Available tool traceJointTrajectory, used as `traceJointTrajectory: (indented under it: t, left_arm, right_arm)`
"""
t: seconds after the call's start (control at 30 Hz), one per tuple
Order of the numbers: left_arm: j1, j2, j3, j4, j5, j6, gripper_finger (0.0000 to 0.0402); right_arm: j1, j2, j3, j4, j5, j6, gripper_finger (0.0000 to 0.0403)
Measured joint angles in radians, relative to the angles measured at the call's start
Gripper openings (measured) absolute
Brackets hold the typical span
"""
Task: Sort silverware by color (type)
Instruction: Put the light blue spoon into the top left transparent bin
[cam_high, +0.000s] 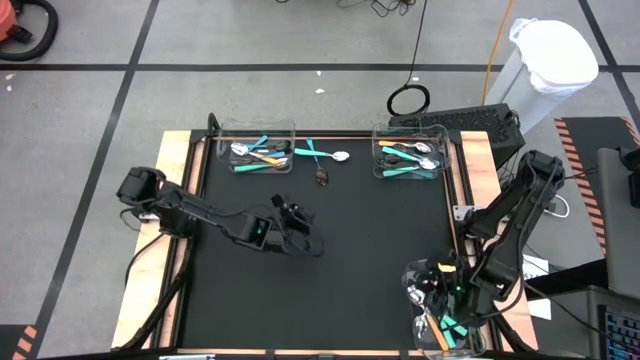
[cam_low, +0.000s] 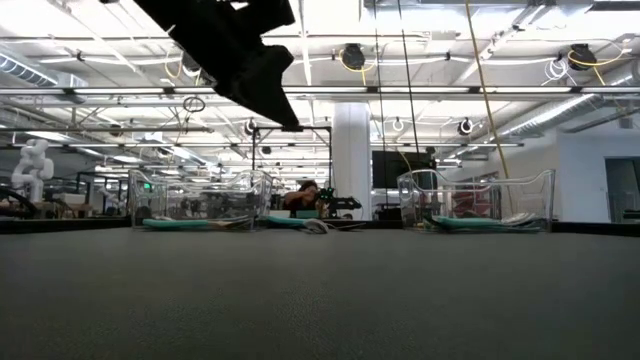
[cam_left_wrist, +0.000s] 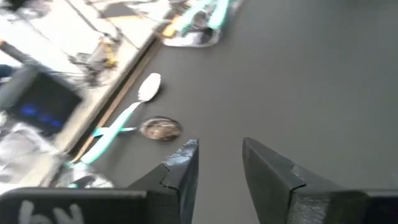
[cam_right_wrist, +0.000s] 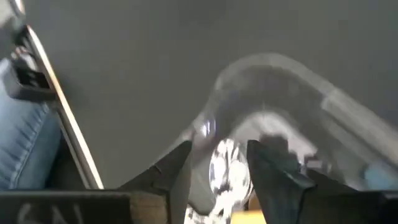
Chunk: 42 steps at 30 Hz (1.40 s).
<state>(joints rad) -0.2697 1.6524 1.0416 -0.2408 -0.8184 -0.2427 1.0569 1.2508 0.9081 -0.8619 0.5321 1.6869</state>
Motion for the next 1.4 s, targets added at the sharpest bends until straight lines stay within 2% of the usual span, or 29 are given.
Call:
traceJointTrajectory:
  t: [0.13,0.3,0.37,0.43,0.47,0.6,0.73,1.03,1.13,1.23,1.33,1.4]
  left_arm:
    - [0.056,-0.003,0.000,0.008,0.170,0.086,0.0137]
    - [0.128,-0.001,0.000,0.038,0.300,0.159,0.0137]
    - [0.163,0.000,0.000,0.071,0.340,0.198,0.0137]
    - [0.201,0.000,0.000,0.140,0.389,0.254,0.0137]
    - [0.223,0.000,0.000,0.175,0.424,0.277,0.0137]
    - [0.312,0.000,0.000,0.244,0.570,0.333,0.0136]
    - [0.383,0.000,-0.001,0.218,0.613,0.427,0.0136]
    - [0.504,0.023,-0.001,0.299,0.634,0.589,0.0136]
    - [0.535,0.027,-0.002,0.312,0.634,0.589,0.0136]
    - [0.569,0.038,-0.002,0.307,0.650,0.598,0.0136]
    - [0.621,0.060,-0.001,0.321,0.767,0.616,0.0136]
    - [0.664,0.081,0.003,0.311,0.806,0.584,0.0136]
  right_arm:
    - [-0.001,-0.028,0.000,0.062,0.116,-0.111,0.0152]
    - [-0.018,-0.042,0.000,0.099,0.225,-0.257,0.0152]
    - [-0.048,-0.043,0.001,0.045,0.353,-0.335,0.0152]
    - [-0.105,-0.043,0.001,-0.065,0.488,-0.360,0.0153]
    - [-0.146,-0.045,0.001,-0.126,0.521,-0.344,0.0153]
    - [-0.320,-0.055,0.001,-0.241,0.538,-0.317,0.0153]
    - [-0.444,-0.055,0.000,-0.136,0.452,-0.498,0.0153]
    - [-0.736,-0.054,-0.139,0.521,0.092,-1.118,0.0153]
    - [-0.848,-0.054,-0.178,0.691,0.021,-1.244,0.0153]
    - [-0.974,-0.052,-0.184,0.769,-0.068,-1.327,0.0153]
    - [-1.093,-0.038,-0.184,0.833,-0.180,-1.386,0.0153]
    - [-1.155,-0.025,-0.184,0.874,-0.247,-1.418,0.0153]
